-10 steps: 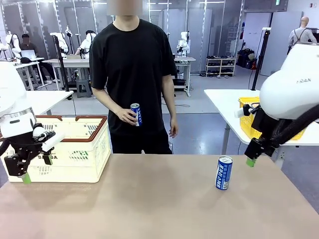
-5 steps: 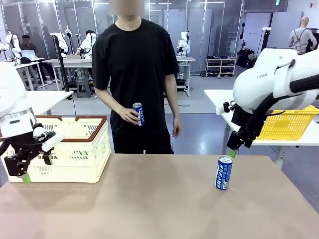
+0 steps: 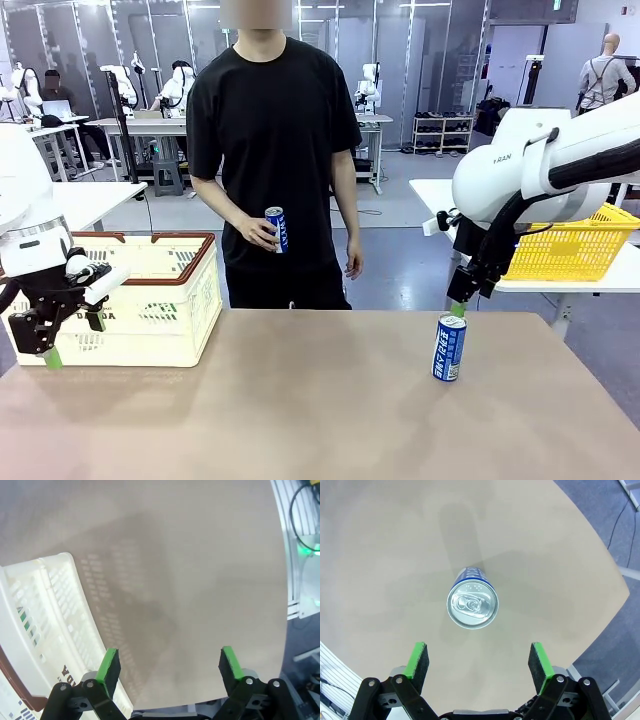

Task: Place the drinks into the Shopping basket.
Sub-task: Pick up one drink and place it into the Shopping basket.

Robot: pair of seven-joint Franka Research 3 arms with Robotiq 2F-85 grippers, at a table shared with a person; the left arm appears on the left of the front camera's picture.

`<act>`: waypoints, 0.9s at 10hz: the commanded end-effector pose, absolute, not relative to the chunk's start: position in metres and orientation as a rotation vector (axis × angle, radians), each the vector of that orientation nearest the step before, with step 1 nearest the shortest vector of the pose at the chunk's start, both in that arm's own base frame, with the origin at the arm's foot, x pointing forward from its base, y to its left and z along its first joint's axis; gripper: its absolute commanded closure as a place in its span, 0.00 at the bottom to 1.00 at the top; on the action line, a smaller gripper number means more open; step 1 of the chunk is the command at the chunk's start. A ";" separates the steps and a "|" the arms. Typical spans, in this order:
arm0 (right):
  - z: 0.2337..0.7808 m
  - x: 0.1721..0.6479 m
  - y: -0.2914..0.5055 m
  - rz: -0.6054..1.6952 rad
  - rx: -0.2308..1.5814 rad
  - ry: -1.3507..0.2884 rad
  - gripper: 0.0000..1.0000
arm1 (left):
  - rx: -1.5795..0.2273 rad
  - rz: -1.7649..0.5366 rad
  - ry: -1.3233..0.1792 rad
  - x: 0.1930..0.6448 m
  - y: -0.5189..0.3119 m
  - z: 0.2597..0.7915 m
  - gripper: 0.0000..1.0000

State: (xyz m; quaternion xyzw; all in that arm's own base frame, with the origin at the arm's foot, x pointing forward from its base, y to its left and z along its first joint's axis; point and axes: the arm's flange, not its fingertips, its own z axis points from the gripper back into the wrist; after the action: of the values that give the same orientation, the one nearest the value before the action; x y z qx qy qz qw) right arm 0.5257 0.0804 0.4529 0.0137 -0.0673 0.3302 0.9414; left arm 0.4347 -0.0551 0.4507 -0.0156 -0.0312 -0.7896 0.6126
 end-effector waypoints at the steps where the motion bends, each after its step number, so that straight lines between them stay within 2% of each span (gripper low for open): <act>1: 0.450 0.534 0.081 0.695 0.055 -0.136 0.00 | -0.029 -1.810 -0.069 0.432 -0.057 0.452 0.00; 9: 0.395 0.555 0.084 0.736 0.080 -0.090 0.00 | -0.029 -1.810 -0.069 0.432 -0.057 0.452 0.00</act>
State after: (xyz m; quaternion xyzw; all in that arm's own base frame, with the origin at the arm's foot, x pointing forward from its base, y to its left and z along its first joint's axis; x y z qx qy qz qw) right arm 0.5480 0.0855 0.3940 0.0230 -0.0360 0.3439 0.9380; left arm 0.4347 -0.0551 0.4507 -0.0156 -0.0312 -0.7896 0.6126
